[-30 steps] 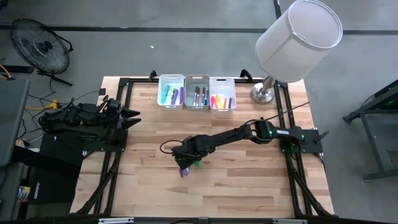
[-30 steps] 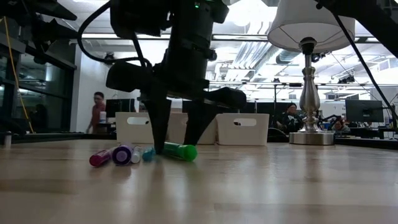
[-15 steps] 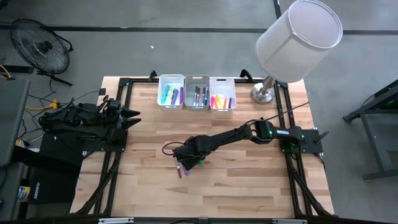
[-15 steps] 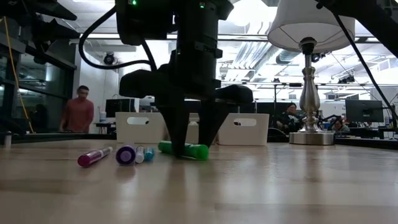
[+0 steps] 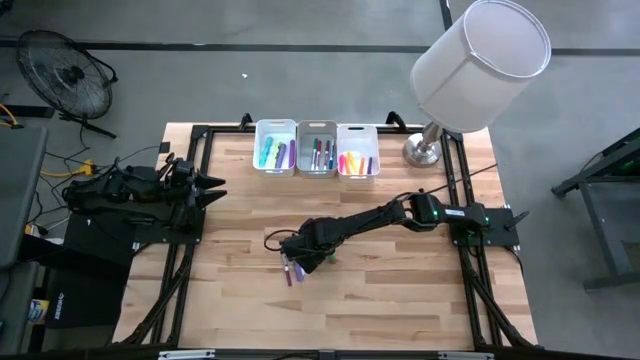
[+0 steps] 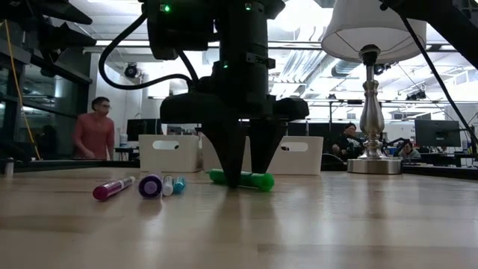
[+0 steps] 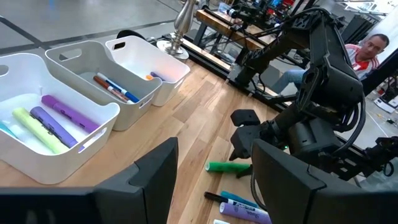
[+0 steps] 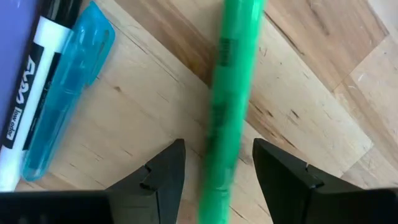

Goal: Pick & Place Markers
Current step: Put the green highlighter pen into the left white bin

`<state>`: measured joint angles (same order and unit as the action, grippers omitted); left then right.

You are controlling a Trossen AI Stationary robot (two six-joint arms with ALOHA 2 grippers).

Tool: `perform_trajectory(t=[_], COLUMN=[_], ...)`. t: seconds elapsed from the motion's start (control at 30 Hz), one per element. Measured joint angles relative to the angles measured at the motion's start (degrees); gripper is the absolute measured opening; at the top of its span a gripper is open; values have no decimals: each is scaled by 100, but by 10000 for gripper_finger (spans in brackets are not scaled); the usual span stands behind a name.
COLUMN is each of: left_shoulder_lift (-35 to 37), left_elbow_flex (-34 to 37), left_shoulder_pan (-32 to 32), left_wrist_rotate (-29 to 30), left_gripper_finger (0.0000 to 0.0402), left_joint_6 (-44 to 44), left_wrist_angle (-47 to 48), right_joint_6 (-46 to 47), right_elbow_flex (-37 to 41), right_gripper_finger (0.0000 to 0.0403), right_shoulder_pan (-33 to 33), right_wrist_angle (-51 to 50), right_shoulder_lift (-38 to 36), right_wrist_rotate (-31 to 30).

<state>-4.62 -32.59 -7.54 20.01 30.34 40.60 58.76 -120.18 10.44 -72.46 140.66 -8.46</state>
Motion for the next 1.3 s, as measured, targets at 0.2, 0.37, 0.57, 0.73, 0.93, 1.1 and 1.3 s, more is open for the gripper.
perform_trajectory(t=[0.2,0.37,0.57,0.73,0.93,1.1,1.3], left_shoulder_lift=[0,0,0,0,0,-2,-1], left_elbow_flex=[-1,0,-1,-1,-1,-1,-1], left_shoulder_pan=[0,1,1,1,1,1,-1], left_wrist_rotate=[1,0,0,1,2,1,1], left_gripper_finger=[202,202,202,202,202,202,202], left_joint_6=[0,0,1,0,0,0,1], left_wrist_angle=[0,0,4,-3,-1,2,0], right_joint_6=[18,14,28,75,-400,-491,-500], right_elbow_flex=[4,5,489,759,767,767,767], right_gripper_finger=[177,177,177,177,176,160,114], right_shoulder_pan=[-2,-4,-4,31,136,173,179], right_wrist_angle=[12,14,669,997,980,984,1028], right_shoulder_lift=[2,2,-32,-70,-70,-70,-70], right_wrist_rotate=[11,32,248,348,128,145,150])
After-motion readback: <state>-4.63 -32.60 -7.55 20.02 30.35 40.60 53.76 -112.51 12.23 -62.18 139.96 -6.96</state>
